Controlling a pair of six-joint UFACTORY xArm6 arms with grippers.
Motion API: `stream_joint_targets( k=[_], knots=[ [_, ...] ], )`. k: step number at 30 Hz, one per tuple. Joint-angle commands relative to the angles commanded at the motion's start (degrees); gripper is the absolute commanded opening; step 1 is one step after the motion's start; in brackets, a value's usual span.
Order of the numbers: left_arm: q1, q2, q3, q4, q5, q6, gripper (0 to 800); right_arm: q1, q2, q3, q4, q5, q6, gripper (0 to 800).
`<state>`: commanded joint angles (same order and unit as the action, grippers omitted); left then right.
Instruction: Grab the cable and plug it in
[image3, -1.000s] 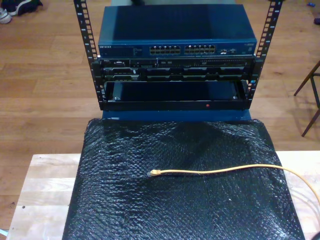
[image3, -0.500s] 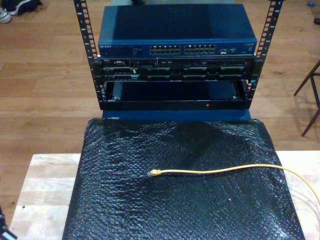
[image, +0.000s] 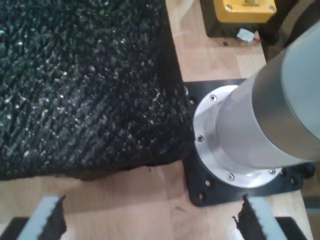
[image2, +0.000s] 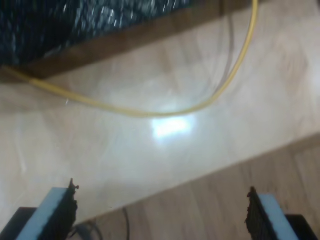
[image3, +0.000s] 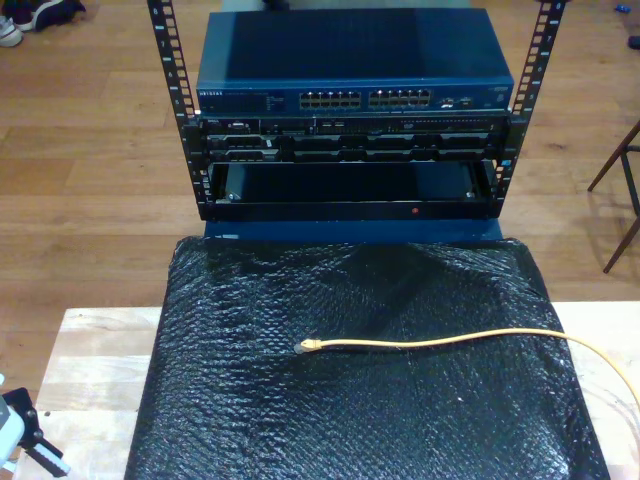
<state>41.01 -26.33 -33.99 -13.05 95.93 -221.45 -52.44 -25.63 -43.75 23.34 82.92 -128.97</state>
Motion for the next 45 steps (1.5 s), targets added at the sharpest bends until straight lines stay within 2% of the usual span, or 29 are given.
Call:
stream_joint_targets(
  k=[6, 16, 28, 32, 38, 45],
  knots=[
    [0.0, 2.3, -0.8, -1.3, -0.1, -0.1, 800, 3.4, 1.0, -1.2, 1.1, 0.0, 1.3, 798],
    [-2.8, 3.0, -0.5, -2.5, -0.7, -1.6, 800, 12.2, 4.0, -5.2, 1.1, -0.9, 7.0, 798],
    [-5.4, 4.0, 0.1, -3.3, -3.7, -4.5, 800, 31.7, 4.1, -5.5, -0.4, -8.5, 22.1, 799],
    [-6.3, 4.4, 0.7, -3.2, -5.2, -6.9, 800, 37.8, 5.2, -6.4, -2.6, -10.5, 26.9, 798],
    [-7.2, 4.3, 1.0, -3.3, -5.5, -7.7, 800, 46.8, 9.8, -9.8, -9.4, -11.3, 35.9, 799],
    [-7.3, 4.2, 2.0, -3.2, -5.5, -9.4, 800, 57.1, 13.6, -13.2, -11.9, -15.1, 42.6, 799]
  ],
)
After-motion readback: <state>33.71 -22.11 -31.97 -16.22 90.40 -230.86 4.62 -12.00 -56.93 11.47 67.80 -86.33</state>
